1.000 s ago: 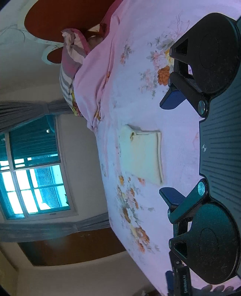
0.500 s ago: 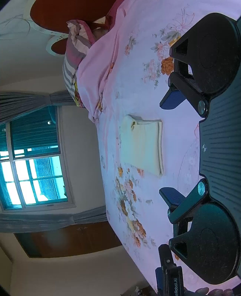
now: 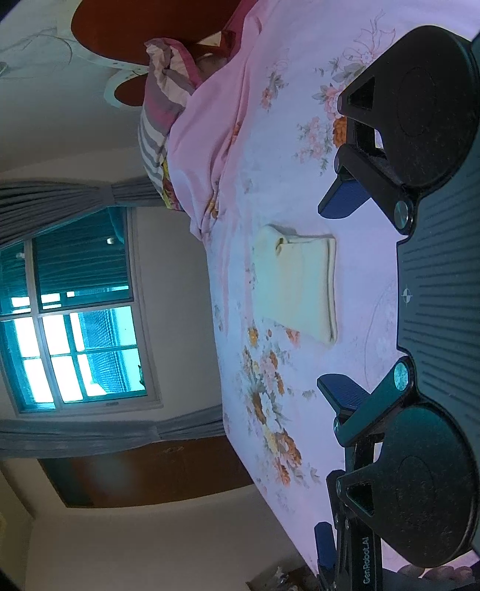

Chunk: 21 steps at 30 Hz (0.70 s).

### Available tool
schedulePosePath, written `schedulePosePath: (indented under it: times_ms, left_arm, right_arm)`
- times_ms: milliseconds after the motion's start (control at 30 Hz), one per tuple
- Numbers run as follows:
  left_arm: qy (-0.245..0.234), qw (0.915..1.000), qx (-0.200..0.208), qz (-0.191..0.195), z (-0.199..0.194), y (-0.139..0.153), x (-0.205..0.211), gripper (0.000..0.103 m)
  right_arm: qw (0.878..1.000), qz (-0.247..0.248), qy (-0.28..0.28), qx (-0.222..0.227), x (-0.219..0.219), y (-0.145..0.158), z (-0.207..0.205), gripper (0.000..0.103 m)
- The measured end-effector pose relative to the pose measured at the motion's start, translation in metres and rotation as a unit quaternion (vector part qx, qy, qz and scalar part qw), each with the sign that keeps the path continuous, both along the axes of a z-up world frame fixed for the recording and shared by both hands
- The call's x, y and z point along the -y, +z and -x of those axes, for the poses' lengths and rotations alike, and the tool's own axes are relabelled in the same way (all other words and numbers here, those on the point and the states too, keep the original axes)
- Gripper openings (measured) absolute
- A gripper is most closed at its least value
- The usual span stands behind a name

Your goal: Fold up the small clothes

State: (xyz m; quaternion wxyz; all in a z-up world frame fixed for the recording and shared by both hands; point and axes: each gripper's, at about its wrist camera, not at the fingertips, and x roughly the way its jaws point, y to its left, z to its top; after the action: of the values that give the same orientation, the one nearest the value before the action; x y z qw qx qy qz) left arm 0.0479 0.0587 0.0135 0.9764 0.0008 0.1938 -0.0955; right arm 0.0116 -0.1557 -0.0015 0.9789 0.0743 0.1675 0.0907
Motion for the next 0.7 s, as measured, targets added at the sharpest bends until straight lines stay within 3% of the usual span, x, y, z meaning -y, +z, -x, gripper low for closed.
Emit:
schedulePosePath:
  times_ms: [700]
  left_arm:
    - [-0.011, 0.9999, 0.007, -0.009, 0.005, 0.001, 0.011, 0.103]
  right_arm:
    - [1.000, -0.006, -0.007, 0.001, 0.004, 0.001, 0.012, 0.090]
